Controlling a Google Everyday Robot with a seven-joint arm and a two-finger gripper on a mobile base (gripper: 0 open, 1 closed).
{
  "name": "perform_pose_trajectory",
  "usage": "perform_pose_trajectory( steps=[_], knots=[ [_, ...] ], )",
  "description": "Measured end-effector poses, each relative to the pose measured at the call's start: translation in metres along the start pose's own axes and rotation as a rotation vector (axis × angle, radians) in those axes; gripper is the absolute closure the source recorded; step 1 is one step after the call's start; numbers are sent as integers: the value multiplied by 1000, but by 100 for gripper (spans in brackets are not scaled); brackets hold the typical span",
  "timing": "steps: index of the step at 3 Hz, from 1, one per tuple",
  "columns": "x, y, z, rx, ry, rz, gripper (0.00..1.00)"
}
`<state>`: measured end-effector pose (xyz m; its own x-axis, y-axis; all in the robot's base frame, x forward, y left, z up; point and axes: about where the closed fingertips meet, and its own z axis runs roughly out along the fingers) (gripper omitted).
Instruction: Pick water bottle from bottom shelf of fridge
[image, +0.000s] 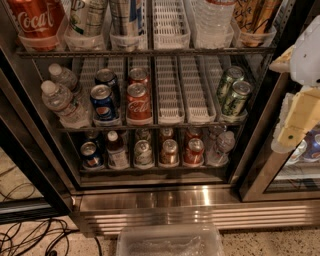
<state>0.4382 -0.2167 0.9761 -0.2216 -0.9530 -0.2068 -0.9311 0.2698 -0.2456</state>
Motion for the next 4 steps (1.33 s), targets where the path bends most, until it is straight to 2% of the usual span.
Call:
perform_pose_trajectory(
  steps=[1, 2, 3, 4],
  knots=[
    [1, -1, 1, 15, -5, 8, 0],
    [17, 6, 24, 35, 4, 9, 0],
    [43, 18, 76, 20, 15, 15, 0],
    [68, 30, 125, -3, -2, 20, 0]
  ],
)
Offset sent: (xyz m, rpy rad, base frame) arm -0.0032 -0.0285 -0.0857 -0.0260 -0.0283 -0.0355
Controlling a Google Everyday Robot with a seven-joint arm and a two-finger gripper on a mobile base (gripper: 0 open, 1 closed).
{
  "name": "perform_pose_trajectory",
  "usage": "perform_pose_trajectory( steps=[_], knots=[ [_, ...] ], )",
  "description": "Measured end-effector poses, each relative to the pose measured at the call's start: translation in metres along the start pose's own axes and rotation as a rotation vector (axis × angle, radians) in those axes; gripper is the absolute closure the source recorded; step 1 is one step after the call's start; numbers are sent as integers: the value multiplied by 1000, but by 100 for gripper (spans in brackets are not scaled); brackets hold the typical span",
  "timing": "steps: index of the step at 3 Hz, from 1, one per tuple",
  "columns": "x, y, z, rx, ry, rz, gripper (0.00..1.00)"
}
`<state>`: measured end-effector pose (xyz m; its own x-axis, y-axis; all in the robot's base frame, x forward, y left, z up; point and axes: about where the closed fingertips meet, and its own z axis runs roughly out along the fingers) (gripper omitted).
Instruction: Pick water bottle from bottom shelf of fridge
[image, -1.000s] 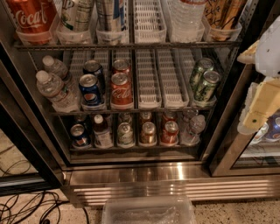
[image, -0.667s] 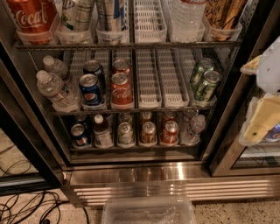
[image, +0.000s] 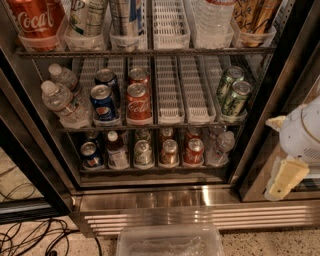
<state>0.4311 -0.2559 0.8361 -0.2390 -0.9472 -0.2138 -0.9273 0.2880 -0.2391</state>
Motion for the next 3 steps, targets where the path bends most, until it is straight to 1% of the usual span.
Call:
perform_pose_trajectory(
  steps=[1, 2, 3],
  knots=[
    [14, 14, 43, -26, -6, -26, 0],
    [28, 30, 76, -51, -4, -35, 0],
    [28, 30, 76, -51, -4, -35, 0]
  ],
)
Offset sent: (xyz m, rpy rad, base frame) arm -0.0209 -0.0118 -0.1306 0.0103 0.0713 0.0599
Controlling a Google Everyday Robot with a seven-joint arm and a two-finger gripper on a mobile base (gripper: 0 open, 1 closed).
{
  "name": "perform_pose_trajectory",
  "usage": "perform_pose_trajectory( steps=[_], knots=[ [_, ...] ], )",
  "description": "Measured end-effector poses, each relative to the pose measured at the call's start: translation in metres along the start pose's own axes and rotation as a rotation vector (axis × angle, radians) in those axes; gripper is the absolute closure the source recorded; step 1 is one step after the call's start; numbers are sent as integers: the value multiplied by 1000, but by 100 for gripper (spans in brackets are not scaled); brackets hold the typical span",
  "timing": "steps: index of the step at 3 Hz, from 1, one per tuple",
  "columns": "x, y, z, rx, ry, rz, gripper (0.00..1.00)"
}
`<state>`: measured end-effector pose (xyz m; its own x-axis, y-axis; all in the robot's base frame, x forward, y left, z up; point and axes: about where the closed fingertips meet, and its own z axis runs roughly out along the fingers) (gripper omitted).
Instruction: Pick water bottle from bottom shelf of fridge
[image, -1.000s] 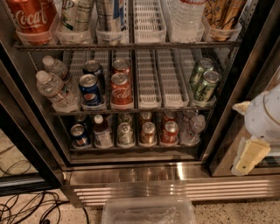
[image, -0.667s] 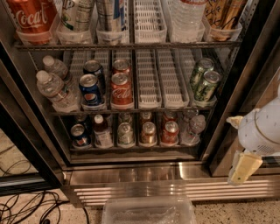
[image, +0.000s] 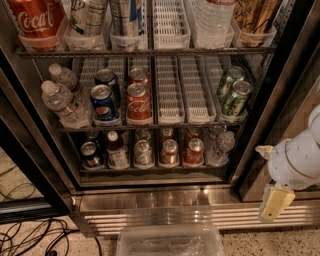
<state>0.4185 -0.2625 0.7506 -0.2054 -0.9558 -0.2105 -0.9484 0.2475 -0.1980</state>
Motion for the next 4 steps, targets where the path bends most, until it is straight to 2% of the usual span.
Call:
perform_pose_trajectory(
  steps=[1, 2, 3, 4],
  knots=[
    [0, 2, 18, 2, -49, 39, 0],
    [7, 7, 56, 23, -155, 185, 0],
    [13, 2, 83, 100, -278, 353, 0],
    [16, -10, 96, 206, -402, 493, 0]
  ],
)
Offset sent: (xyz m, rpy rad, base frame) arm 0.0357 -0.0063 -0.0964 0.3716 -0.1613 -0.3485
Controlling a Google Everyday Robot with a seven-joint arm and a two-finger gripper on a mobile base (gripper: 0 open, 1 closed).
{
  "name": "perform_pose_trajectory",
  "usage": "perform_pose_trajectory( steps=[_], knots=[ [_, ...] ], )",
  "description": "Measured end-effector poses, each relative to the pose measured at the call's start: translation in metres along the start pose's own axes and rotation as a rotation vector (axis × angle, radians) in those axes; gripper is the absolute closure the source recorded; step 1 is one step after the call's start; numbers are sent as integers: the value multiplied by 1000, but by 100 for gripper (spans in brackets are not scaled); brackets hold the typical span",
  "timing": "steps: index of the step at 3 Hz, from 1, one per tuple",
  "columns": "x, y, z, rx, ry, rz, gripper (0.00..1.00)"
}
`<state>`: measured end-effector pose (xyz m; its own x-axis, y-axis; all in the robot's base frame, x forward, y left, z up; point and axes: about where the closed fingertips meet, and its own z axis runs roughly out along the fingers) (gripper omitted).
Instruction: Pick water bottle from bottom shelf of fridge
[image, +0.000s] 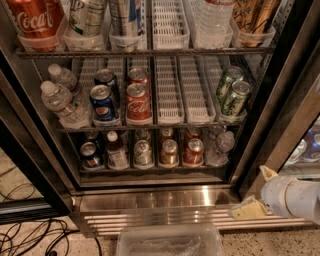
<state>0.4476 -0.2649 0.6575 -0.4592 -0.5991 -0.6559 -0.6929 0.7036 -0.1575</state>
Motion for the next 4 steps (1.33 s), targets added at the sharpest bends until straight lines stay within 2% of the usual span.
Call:
perform_pose_trajectory(
  steps=[1, 2, 4],
  knots=[
    [-7, -9, 5, 108, -123, 112, 0],
    [-16, -12, 9, 157, -200, 181, 0],
    [-30, -7, 3, 267, -311, 253, 0]
  ],
)
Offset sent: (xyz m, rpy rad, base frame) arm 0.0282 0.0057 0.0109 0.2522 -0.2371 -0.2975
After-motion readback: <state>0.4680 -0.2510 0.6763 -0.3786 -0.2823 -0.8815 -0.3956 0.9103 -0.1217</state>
